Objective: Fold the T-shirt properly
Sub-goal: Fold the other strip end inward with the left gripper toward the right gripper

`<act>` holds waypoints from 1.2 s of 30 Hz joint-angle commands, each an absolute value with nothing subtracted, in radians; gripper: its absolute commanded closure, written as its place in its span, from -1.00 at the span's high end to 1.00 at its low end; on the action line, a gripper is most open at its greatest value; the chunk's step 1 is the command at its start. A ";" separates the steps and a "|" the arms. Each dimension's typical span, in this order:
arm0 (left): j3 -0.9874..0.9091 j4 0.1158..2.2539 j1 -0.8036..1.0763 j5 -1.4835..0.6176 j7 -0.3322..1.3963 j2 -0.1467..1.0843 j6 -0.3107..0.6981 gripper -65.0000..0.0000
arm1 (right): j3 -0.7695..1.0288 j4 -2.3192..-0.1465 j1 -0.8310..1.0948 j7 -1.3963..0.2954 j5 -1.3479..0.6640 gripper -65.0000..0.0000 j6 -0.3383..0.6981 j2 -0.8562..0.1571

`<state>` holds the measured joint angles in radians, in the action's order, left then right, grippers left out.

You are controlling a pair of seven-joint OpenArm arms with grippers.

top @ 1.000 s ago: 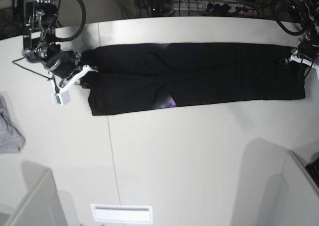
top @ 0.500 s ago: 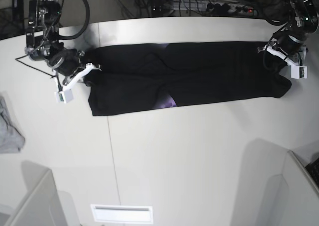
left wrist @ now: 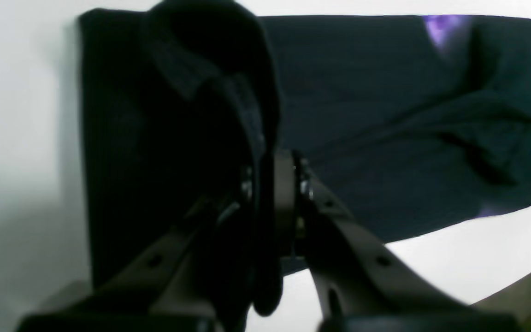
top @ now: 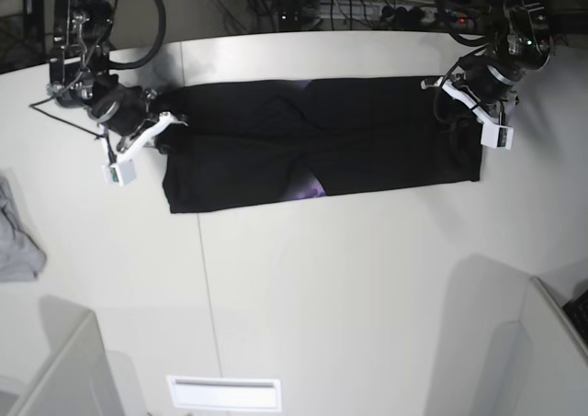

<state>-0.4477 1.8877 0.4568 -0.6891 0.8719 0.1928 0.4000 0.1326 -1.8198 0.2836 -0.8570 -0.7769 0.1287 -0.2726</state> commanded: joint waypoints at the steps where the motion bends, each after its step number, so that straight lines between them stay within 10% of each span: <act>1: -0.443 1.906 0.446 -0.710 0.855 0.193 0.407 -1.00 | 0.137 -1.840 0.277 -0.840 -0.786 -1.00 0.134 -0.283; 36: -0.202 1.859 0.351 -0.716 0.857 0.151 0.278 -1.00 | 0.139 -1.840 0.274 -0.840 -0.786 -1.00 0.134 -0.283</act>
